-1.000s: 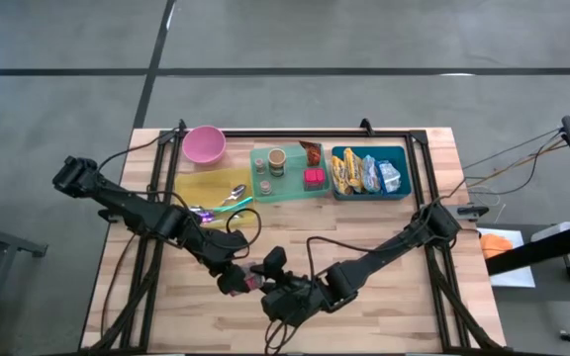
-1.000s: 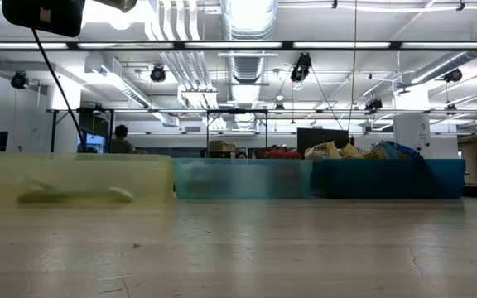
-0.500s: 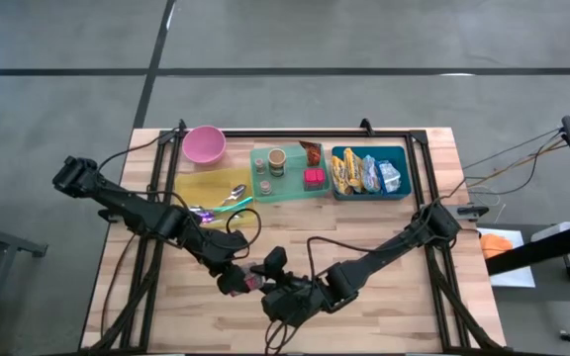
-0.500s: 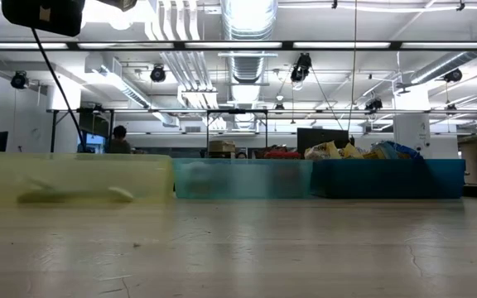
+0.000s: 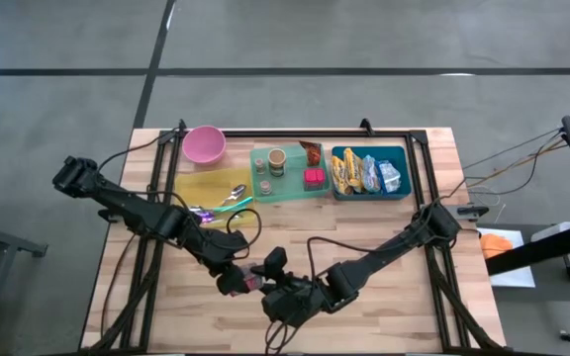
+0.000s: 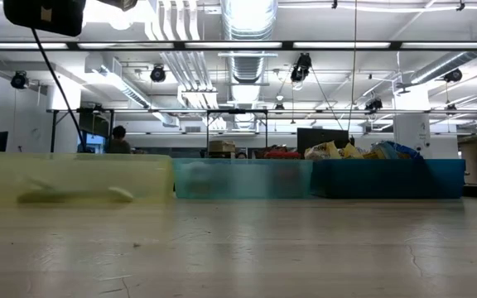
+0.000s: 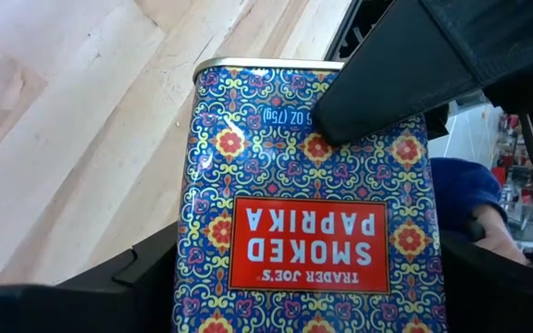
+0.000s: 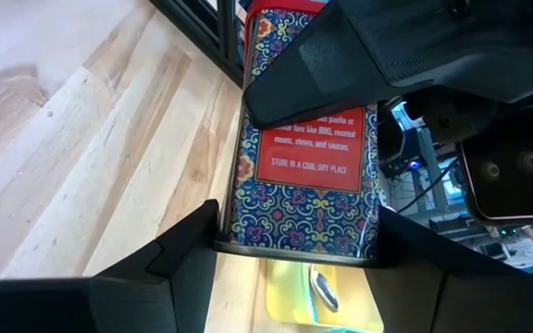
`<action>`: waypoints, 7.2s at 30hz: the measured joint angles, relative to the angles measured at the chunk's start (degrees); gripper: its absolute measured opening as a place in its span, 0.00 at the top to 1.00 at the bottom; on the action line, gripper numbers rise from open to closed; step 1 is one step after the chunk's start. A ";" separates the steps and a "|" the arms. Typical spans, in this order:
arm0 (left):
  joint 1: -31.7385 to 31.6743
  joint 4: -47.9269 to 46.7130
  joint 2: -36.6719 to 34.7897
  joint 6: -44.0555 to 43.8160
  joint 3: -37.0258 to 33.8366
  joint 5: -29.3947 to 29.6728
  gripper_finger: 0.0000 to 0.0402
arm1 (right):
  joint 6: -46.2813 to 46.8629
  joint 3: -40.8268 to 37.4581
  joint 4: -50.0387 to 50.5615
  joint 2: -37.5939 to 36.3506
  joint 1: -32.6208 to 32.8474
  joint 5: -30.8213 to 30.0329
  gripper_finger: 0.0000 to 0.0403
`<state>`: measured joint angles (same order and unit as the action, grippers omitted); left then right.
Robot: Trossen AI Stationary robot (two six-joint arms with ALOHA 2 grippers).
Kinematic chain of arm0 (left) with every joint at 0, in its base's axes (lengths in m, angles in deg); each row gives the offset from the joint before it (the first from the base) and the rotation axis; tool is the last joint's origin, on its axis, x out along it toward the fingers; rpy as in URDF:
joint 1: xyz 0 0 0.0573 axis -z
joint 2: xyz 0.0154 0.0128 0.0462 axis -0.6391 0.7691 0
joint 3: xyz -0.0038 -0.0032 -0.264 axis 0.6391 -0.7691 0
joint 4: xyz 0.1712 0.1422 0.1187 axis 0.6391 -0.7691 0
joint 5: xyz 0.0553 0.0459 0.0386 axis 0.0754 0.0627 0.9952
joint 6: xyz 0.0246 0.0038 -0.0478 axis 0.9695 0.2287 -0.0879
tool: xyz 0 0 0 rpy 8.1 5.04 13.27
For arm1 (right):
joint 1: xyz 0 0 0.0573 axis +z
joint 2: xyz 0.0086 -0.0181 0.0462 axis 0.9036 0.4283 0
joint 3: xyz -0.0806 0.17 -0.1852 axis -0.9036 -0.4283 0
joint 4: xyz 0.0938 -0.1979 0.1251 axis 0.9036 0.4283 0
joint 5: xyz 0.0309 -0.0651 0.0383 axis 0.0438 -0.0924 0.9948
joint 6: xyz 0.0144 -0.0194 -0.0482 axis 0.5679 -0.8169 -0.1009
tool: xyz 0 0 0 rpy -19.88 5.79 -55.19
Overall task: Pick & Place Food Item
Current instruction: Put the red seasoning can into the green bin
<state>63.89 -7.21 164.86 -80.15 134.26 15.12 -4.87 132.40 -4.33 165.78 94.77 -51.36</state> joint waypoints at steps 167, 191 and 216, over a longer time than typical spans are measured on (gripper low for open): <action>0.85 20.24 2.23 60.46 -0.04 7.74 0.01 | 47.00 -17.99 -13.03 -13.99 4.30 1.62 0.47; 0.48 20.19 4.17 58.93 0.33 6.56 0.51 | 47.40 -19.74 -14.65 -14.10 4.28 3.22 0.44; -29.13 -4.67 5.08 48.57 8.65 4.40 0.52 | 63.79 -19.87 14.22 -14.00 6.40 0.19 0.08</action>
<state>34.76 -11.88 169.94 -31.58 142.91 19.51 58.93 112.54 9.90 151.77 101.17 -51.17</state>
